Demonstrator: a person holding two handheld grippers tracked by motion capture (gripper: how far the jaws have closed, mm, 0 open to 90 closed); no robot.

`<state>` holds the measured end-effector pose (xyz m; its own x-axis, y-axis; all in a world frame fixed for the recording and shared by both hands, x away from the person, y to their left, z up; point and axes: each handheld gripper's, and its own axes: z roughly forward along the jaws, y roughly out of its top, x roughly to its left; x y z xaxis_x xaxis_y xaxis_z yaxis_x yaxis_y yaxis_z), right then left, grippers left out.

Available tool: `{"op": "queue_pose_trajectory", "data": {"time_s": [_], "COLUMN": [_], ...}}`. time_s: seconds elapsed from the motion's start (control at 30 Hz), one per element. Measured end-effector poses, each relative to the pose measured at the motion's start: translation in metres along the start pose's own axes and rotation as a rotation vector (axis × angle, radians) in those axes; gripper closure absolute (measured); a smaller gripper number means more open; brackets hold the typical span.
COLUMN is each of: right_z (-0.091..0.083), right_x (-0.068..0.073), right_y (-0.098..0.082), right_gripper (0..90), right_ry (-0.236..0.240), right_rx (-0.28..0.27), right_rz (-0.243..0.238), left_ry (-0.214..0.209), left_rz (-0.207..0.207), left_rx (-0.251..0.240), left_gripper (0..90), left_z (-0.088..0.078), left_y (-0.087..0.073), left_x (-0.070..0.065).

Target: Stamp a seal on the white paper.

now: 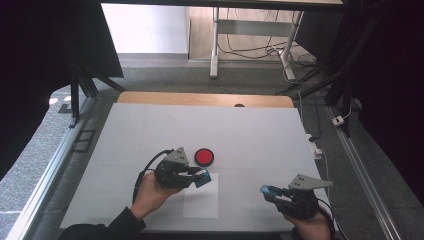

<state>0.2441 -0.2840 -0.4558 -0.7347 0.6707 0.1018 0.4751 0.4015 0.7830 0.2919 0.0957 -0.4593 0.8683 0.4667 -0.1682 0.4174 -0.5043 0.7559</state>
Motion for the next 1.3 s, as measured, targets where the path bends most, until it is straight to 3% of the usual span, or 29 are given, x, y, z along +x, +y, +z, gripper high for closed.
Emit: {"op": "queue_pose_trajectory", "data": {"time_s": [0.77,1.3], "right_z": [0.001,0.001], "right_x": [0.000,0.001], "right_y": [0.000,0.000], "right_gripper": [68.8,68.8], "right_ry": [0.002,0.003], "right_rx": [0.003,0.007], "right_rz": [-0.003,-0.006], "left_ry": [0.013,0.030], "left_rz": [-0.026,-0.002], "left_rx": [0.081,0.142], "left_gripper": [70.7,70.7], "left_z": [0.028,0.038], "left_y": [-0.017,-0.021], "left_x": [0.008,0.003]}}
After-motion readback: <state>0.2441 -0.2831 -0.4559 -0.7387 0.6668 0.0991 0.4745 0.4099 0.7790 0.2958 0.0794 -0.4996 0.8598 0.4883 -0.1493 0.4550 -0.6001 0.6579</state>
